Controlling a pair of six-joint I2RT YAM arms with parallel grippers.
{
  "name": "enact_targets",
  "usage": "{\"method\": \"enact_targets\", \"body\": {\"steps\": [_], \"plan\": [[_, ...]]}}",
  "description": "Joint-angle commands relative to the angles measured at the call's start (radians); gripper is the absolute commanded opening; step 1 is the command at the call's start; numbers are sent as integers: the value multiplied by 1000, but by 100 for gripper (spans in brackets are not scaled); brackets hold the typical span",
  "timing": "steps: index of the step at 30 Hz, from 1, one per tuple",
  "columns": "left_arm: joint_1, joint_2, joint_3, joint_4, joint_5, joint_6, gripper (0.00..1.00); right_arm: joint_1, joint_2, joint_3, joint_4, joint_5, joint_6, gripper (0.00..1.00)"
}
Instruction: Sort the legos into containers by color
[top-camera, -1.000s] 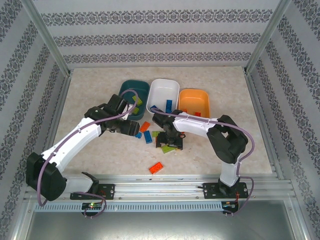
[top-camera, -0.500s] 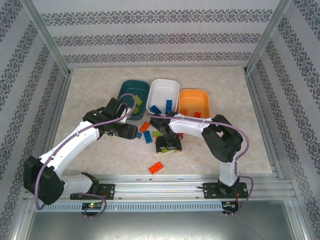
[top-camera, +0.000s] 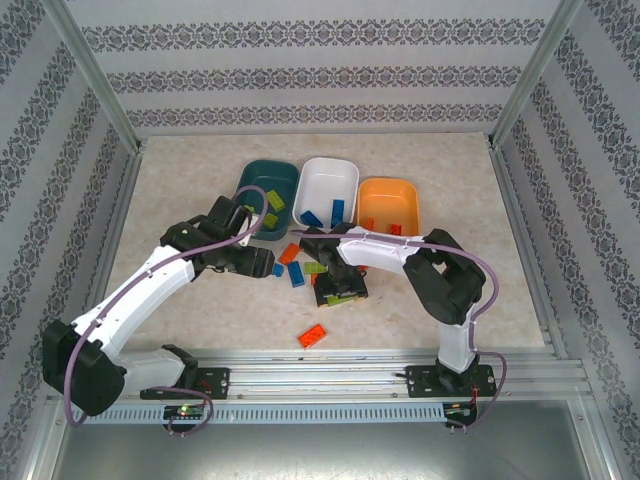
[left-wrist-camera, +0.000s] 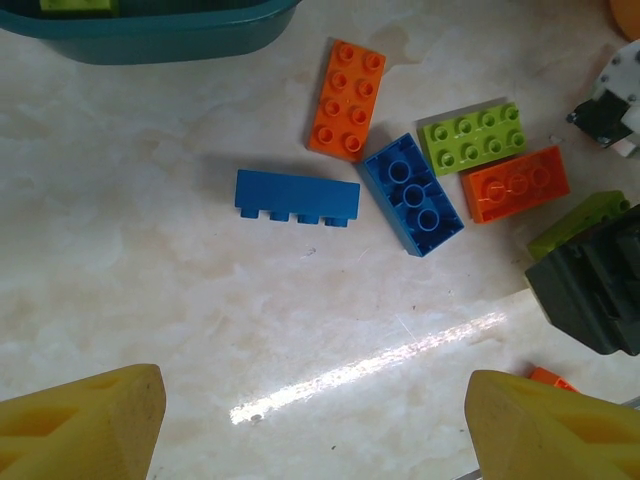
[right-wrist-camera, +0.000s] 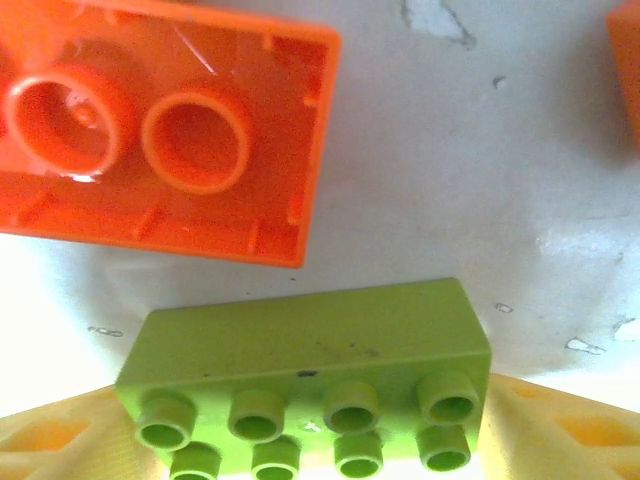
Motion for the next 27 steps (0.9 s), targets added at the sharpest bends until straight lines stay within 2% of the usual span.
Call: {"method": "enact_targets", "body": {"steps": [1, 10, 16, 19, 22, 27], "plan": [[3, -36, -14, -41, -5, -36, 79, 3, 27, 39, -22, 30, -38, 76], [2, -59, -22, -54, -15, -47, 79, 5, 22, 34, -8, 16, -51, 67], [3, -57, -12, -49, -21, -44, 79, 2, -71, 47, -20, 36, -33, 62], [6, -57, -3, -36, -20, -47, 79, -8, -120, 70, 15, -9, -27, 61], [18, -66, 18, -29, -27, -58, 79, -37, -142, 107, 79, -108, 5, 60], [39, -142, 30, -24, -73, -61, 80, -97, -80, 246, 187, -269, 120, 60]]}}
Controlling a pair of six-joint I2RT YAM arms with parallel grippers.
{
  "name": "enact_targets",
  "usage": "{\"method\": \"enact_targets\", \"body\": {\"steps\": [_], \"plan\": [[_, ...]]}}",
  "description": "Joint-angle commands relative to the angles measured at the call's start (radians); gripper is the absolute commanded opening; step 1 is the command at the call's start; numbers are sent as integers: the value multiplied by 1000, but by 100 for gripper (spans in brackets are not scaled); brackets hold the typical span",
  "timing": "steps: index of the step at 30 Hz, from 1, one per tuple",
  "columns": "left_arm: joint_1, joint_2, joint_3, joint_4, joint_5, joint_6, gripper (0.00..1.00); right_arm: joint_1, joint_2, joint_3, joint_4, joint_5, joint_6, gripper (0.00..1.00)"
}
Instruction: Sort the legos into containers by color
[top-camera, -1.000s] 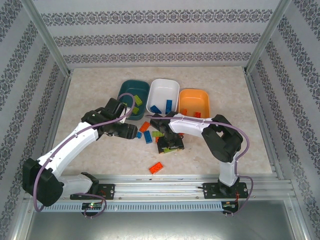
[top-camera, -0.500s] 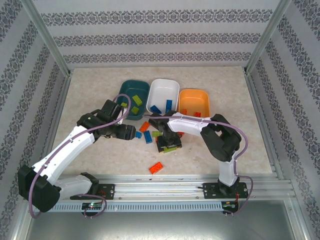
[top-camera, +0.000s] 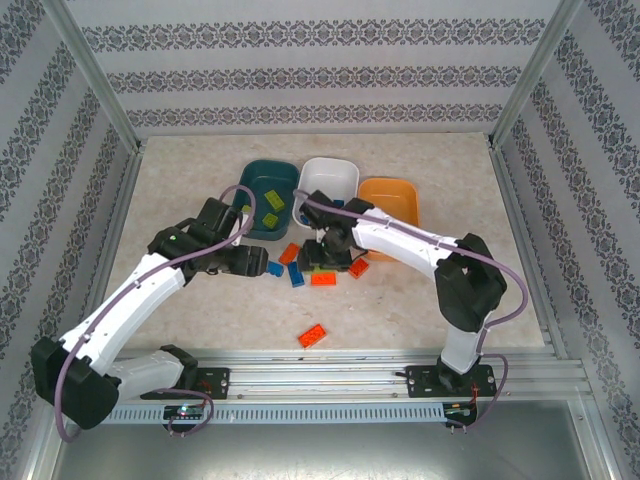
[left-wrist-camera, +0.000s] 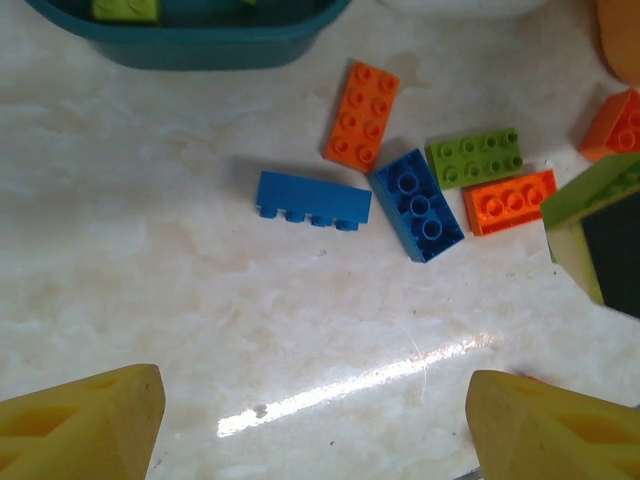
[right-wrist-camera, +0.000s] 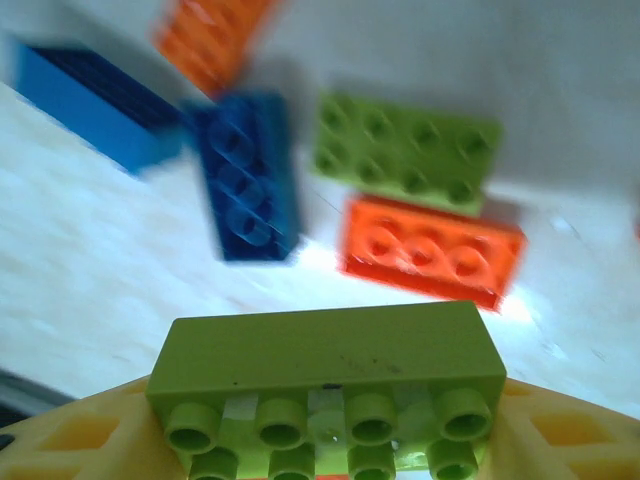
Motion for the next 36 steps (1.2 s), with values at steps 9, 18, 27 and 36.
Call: {"method": "enact_targets", "body": {"steps": [9, 18, 27, 36], "plan": [[33, -140, 25, -67, -69, 10, 81, -61, 361, 544, 93, -228, 184, 62], [44, -173, 12, -111, -85, 22, 83, -76, 557, 822, 26, -234, 201, 71], [49, -104, 22, -67, -26, 38, 84, -103, 412, 648, 62, -186, 164, 77], [49, -20, 48, -15, 32, 40, 84, -118, 240, 465, -79, -99, 48, 76]]}}
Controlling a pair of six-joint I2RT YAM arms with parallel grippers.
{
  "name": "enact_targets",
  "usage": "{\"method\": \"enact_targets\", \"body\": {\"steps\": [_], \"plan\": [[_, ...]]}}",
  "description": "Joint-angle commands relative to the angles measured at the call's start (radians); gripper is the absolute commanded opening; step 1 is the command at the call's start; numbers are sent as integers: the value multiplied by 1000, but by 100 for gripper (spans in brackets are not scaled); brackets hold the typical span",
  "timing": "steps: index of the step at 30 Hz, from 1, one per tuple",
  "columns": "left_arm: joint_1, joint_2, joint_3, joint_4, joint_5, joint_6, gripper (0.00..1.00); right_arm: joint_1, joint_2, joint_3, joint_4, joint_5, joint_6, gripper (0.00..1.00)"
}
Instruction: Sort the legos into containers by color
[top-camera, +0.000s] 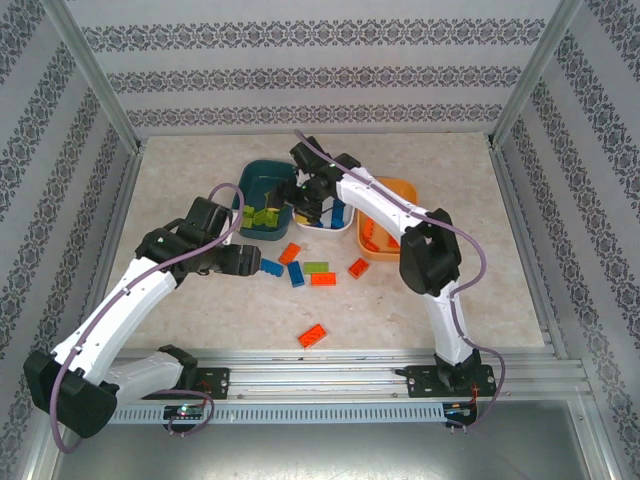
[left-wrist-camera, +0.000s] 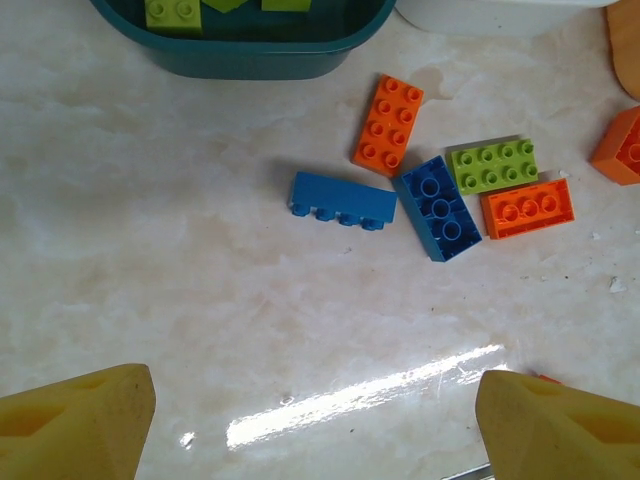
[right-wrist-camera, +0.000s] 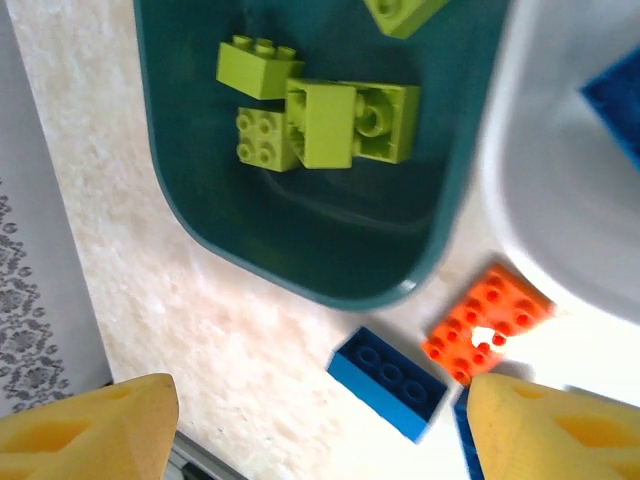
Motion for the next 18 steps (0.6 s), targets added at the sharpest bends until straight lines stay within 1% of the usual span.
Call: {"method": "enact_targets", "body": {"steps": [1, 5, 8, 13, 18], "plan": [[13, 5, 20, 43, 33, 12, 84, 10, -114, -93, -131, 87, -104, 76], [16, 7, -3, 85, 52, -18, 84, 29, -211, -274, -169, 168, -184, 74], [20, 25, -3, 102, 69, -27, 84, 52, -232, -358, -181, 219, -218, 74], [23, 54, 24, 101, 76, -26, 84, 76, -193, -377, -183, 269, -239, 75], [23, 33, 24, 82, 66, -29, 84, 79, -117, -345, -186, 281, -233, 75]]}}
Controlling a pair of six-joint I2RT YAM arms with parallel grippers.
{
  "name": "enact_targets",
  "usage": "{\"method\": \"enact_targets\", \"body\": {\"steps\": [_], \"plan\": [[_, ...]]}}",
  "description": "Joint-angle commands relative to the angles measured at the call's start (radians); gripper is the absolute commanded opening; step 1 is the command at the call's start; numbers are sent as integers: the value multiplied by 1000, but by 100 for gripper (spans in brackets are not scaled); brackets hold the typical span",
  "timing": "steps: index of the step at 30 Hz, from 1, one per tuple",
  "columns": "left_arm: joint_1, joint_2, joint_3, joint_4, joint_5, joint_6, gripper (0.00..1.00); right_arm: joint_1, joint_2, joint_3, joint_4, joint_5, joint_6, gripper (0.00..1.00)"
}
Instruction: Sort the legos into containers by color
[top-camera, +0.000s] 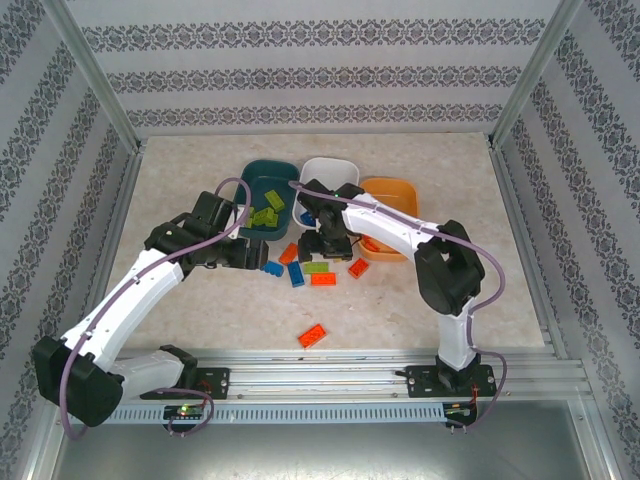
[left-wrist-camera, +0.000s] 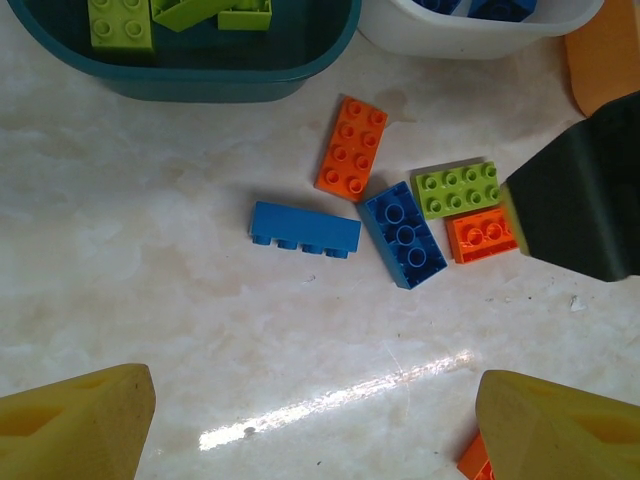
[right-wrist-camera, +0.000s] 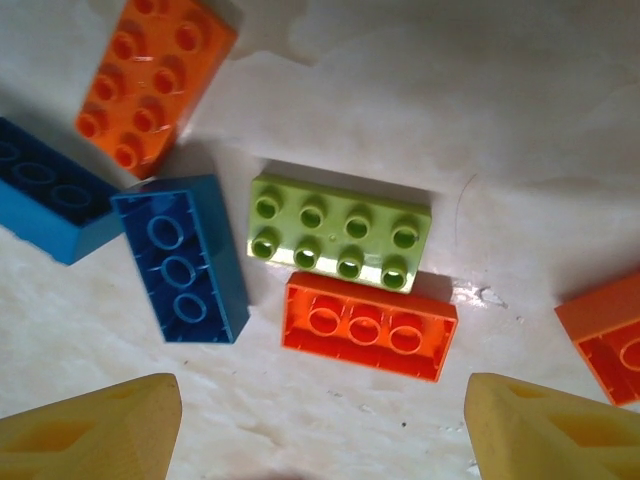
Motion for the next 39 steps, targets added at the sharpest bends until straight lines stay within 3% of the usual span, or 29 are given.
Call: {"method": "enact_targets", "body": {"steps": [1, 15, 39], "plan": [[10, -30, 17, -4, 1, -21, 84, 3, 64, 35, -16, 46, -16, 75], [18, -103, -17, -62, -42, -6, 85, 21, 223, 183, -83, 73, 9, 76], [55, -124, -40, -77, -24, 29, 85, 50, 318, 206, -115, 82, 48, 75]]}}
